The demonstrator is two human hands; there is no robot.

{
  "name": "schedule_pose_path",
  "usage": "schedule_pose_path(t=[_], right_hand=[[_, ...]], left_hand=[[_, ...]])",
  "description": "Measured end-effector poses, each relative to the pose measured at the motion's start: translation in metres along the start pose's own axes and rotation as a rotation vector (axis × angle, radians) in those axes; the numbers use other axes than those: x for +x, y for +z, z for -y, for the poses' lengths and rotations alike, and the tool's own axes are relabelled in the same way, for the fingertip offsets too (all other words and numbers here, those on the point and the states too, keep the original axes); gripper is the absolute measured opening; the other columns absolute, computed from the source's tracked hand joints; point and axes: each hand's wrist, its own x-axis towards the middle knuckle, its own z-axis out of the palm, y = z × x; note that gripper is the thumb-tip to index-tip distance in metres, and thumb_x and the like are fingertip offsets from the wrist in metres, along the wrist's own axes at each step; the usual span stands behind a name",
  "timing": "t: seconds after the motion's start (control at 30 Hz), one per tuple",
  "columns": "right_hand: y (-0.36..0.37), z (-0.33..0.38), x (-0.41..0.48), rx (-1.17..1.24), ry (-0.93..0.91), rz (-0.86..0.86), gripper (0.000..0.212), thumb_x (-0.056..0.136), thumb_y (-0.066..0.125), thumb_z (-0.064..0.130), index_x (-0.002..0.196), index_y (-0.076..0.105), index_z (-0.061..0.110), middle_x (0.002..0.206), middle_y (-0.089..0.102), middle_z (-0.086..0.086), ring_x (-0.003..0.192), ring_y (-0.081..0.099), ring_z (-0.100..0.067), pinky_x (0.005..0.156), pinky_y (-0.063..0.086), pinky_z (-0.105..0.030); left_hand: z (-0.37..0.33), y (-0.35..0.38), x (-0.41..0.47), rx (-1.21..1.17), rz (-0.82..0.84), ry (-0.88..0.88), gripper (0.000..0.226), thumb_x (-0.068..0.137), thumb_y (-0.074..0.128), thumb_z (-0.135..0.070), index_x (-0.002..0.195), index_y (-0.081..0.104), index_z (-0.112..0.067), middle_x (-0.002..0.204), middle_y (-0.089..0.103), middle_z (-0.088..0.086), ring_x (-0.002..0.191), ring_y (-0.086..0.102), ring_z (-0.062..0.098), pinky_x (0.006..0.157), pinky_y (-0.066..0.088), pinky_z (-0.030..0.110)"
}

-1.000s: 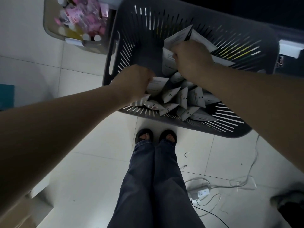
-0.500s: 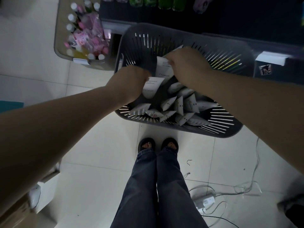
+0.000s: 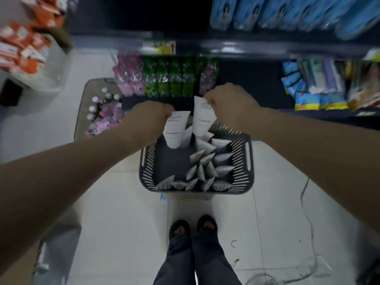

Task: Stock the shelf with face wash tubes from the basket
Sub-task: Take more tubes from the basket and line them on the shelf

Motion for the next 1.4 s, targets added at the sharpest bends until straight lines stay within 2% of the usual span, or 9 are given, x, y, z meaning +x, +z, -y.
schedule_pose_path(t=[0.17,0.33,0.5,0.63,0.73,0.83,1.03,1.2,1.4], right_hand=[[-0.061,-0.017,-0.035,-0.020,0.074,-0.110,0.019,0.091,0.043,-0.003,0.087,0.057,0.010,0.076,0.049,-0.005,0.066,0.047,-0.022,0.051,0.032,-0.027],[-0.125,-0.038,-0.075,-0.027,0.145,-0.166,0.018,0.092,0.040,-0.005,0.082,0.049,0.008,0.065,0.040,-0.002,0.058,0.039,-0.017,0.046,0.025,-0.027],[-0.182,-0.064,-0.110,-0.009,0.183,-0.280,0.023,0.090,0.038,-0.006,0.092,0.057,0.007,0.084,0.056,-0.011,0.073,0.050,-0.027,0.048,0.030,-0.027],[-0.225,-0.092,-0.131,-0.019,0.174,-0.359,0.023,0.088,0.041,-0.004,0.080,0.053,0.013,0.075,0.053,-0.003,0.077,0.056,-0.028,0.058,0.043,-0.032],[-0.255,-0.116,-0.148,0.000,0.140,-0.378,0.027,0.092,0.040,0.000,0.072,0.049,0.016,0.068,0.048,0.000,0.074,0.052,-0.027,0.059,0.039,-0.031],[-0.282,-0.139,-0.163,0.009,0.108,-0.422,0.034,0.094,0.037,0.003,0.064,0.040,0.017,0.063,0.041,0.002,0.067,0.043,-0.023,0.049,0.028,-0.029],[-0.332,-0.179,-0.174,0.011,0.055,-0.447,0.026,0.098,0.035,0.009,0.103,0.061,0.010,0.080,0.051,0.001,0.077,0.052,-0.021,0.057,0.039,-0.028],[-0.372,-0.200,-0.166,0.028,-0.007,-0.532,0.029,0.099,0.035,0.011,0.106,0.063,0.008,0.094,0.058,-0.004,0.090,0.057,-0.024,0.073,0.045,-0.032],[-0.409,-0.206,-0.137,0.052,0.000,-0.595,0.030,0.098,0.034,0.011,0.104,0.063,0.007,0.099,0.059,-0.006,0.087,0.058,-0.025,0.066,0.044,-0.032]], left_hand=[[-0.032,-0.071,0.009,0.056,-0.047,0.050,0.020,0.096,0.042,-0.006,0.095,0.061,-0.008,0.088,0.064,0.012,0.074,0.054,0.025,0.056,0.034,0.029],[-0.072,-0.135,0.023,0.048,-0.111,0.119,0.024,0.098,0.038,-0.011,0.103,0.061,-0.010,0.095,0.065,0.009,0.082,0.059,0.025,0.069,0.045,0.037],[-0.123,-0.193,0.033,0.027,-0.172,0.133,0.026,0.099,0.035,-0.014,0.107,0.059,-0.015,0.097,0.064,0.006,0.081,0.061,0.024,0.071,0.053,0.042],[-0.170,-0.232,0.043,0.035,-0.235,0.148,0.026,0.100,0.033,-0.015,0.104,0.059,-0.014,0.095,0.063,0.006,0.078,0.058,0.023,0.067,0.049,0.039],[-0.202,-0.256,0.053,0.012,-0.276,0.155,0.027,0.101,0.033,-0.014,0.105,0.059,-0.013,0.097,0.064,0.007,0.082,0.058,0.025,0.069,0.047,0.039],[-0.230,-0.274,0.065,0.030,-0.337,0.139,0.023,0.100,0.035,-0.012,0.098,0.058,-0.013,0.095,0.061,0.007,0.083,0.054,0.024,0.068,0.043,0.034],[-0.272,-0.310,0.091,0.024,-0.423,0.078,0.026,0.099,0.036,-0.014,0.091,0.058,-0.005,0.085,0.058,0.007,0.080,0.054,0.023,0.063,0.035,0.030],[-0.291,-0.342,0.115,0.048,-0.460,0.074,0.025,0.100,0.036,-0.017,0.088,0.058,-0.011,0.079,0.053,0.002,0.078,0.052,0.021,0.063,0.035,0.030],[-0.280,-0.388,0.151,0.138,-0.501,0.088,0.025,0.097,0.036,-0.012,0.081,0.055,-0.010,0.070,0.049,-0.001,0.072,0.051,0.021,0.051,0.033,0.025]])
